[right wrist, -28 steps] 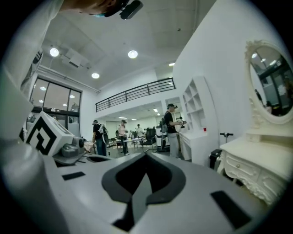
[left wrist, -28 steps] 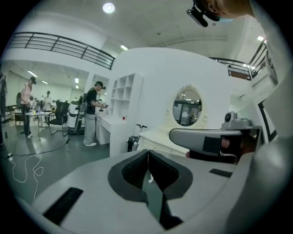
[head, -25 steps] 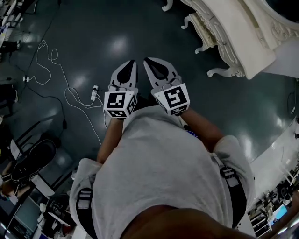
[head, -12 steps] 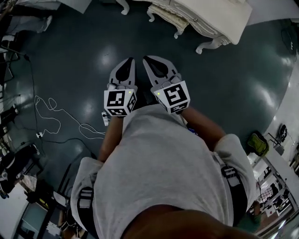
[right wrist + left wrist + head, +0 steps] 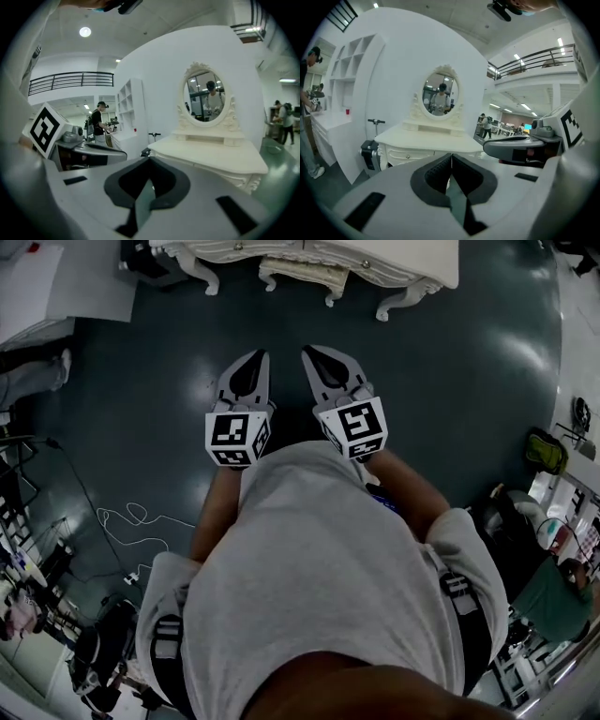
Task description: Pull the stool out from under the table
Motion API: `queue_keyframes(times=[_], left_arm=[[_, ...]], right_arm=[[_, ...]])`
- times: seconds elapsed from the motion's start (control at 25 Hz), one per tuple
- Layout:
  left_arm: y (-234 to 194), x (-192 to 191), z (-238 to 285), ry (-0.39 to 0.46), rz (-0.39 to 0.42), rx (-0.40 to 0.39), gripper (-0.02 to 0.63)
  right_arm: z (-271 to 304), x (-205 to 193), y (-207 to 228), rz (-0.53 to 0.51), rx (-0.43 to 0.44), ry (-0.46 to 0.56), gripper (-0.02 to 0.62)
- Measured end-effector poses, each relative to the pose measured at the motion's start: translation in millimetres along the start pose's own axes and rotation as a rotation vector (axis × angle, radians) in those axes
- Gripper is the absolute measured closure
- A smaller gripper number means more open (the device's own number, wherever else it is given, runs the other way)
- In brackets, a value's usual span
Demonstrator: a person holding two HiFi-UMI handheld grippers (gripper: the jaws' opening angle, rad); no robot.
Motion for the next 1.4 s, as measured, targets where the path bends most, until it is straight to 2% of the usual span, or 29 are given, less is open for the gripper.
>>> queue_keyframes(times=[0.16,0.28,0.44,0.56,0.64,0.8,0.92,1.0,1.12,1.24,1.4], left_arm=[[-26,-1,8,-0.027,-0.003,-0.108,0.598],[-34,-9,20,-0.057,0.007,-0.175,0.598],[-29,-20,47,-0.08,0.005,-0.24,0.598],[-29,-40,79,-0.117,0.023,-0.272,0.598],[-37,-55,110,-0.137,0.036,-0.265,0.598],[-55,-76,157,-0.142,0.003,-0.18,0.598],[-70,-95,189,-0.16,0.003,-0.188,0.598],[-86,-122,207,-0.192,0.006,-0.197,0.598],[-115,-180,234,-0.25,-0.023,-0.123,0.598],[-136,-218,268,-0.229,-0.034,-0.074,0.598],[-150,-244,296,-0.18,-0.024,-0.084,0.598]], right_arm=[[10,-6,-1,-0.006,-0.112,-0.03,0.581],[10,-9,2,-0.007,-0.163,-0.043,0.581],[7,-22,17,-0.001,-0.197,-0.075,0.581],[19,-50,40,0.039,-0.197,-0.11,0.581],[38,-68,61,0.065,-0.196,-0.107,0.581],[76,-92,96,0.09,-0.173,-0.081,0.581],[111,-118,127,0.119,-0.191,-0.088,0.581],[134,-149,140,0.114,-0.184,-0.119,0.581],[156,-215,168,0.085,-0.23,-0.195,0.581],[176,-257,189,0.099,-0.262,-0.199,0.581],[201,-271,192,0.094,-0.211,-0.17,0.581]])
Point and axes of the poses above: the fingertips, and each gripper's own axes: z forward along the fingers, y to its right, x out of its top, the point moved 3 cm from there along -z, backward along the fingers, and after that the axes turned 15 degrees about y, right-handed, at the moved point
